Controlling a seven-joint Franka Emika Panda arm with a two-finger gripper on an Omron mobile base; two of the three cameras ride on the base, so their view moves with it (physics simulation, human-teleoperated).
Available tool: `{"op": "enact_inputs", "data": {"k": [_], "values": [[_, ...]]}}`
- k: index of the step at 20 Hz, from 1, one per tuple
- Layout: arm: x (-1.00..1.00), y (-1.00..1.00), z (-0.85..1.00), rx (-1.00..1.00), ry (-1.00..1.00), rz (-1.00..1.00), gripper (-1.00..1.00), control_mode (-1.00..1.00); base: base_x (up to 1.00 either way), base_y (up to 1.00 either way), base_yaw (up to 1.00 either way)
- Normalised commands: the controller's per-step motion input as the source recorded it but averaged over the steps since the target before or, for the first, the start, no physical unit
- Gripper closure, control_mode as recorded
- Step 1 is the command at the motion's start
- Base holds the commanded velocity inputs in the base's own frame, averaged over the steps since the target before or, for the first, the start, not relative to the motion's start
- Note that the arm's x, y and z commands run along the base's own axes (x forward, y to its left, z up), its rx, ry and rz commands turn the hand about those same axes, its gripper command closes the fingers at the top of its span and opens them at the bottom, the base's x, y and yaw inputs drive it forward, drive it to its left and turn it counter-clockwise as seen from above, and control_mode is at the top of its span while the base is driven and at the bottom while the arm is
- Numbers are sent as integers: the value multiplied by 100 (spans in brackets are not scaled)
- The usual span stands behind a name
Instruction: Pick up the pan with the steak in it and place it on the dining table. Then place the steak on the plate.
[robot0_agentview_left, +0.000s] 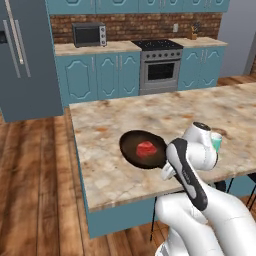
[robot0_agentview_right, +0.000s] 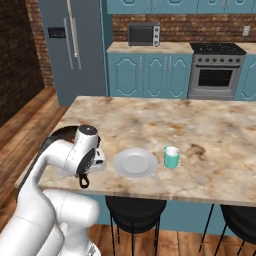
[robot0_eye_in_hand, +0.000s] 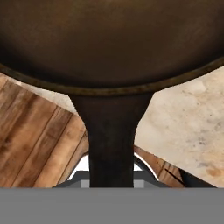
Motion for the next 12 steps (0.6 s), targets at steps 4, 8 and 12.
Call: {"op": "enact_inputs", "data": {"k": [4, 8, 12], "values": [[38, 26, -23, -12, 3, -25, 100, -100, 0, 0, 0], [20, 10, -14, -7, 4, -17, 100, -100, 0, 0, 0], [10, 4, -11, -3, 3, 0, 100, -100, 0, 0, 0]]}}
